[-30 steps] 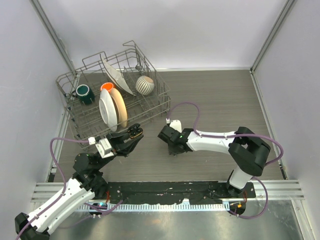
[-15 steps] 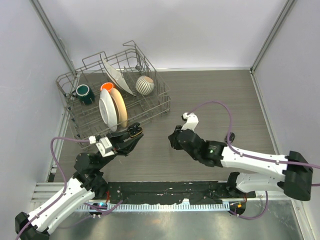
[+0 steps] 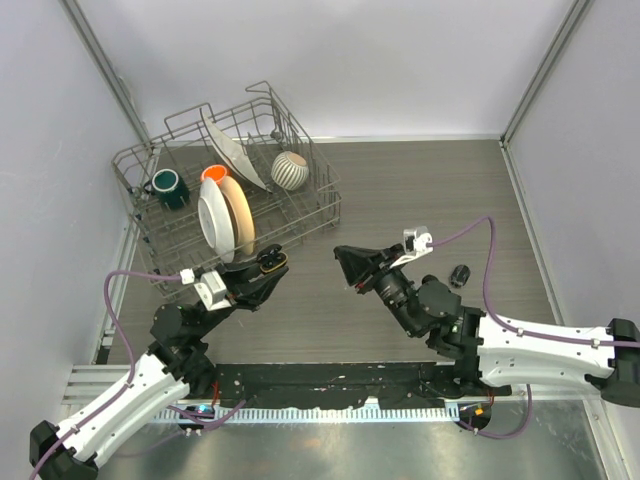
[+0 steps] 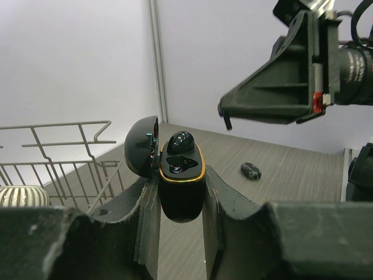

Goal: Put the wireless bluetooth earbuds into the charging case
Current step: Place the earbud in the charging case.

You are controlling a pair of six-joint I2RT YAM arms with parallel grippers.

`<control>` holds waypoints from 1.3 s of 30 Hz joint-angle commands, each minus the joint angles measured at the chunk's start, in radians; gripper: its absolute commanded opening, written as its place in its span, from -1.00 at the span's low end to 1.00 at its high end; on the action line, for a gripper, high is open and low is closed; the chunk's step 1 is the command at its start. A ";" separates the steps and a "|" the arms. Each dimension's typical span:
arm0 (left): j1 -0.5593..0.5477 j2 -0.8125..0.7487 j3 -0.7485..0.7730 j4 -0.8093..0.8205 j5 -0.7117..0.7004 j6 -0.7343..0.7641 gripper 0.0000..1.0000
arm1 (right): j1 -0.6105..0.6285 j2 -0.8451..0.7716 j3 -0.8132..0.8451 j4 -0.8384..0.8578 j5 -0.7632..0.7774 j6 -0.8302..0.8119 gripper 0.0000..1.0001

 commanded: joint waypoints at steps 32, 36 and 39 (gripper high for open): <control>0.003 0.052 -0.001 0.106 0.051 -0.014 -1.00 | 0.130 0.372 0.156 0.682 -0.249 -0.320 -0.99; 0.001 0.050 0.000 0.106 0.058 -0.014 -1.00 | 0.130 0.394 0.159 0.689 -0.245 -0.310 -0.98; 0.001 0.050 0.000 0.106 0.064 -0.015 -1.00 | 0.130 0.409 0.164 0.690 -0.243 -0.307 -0.99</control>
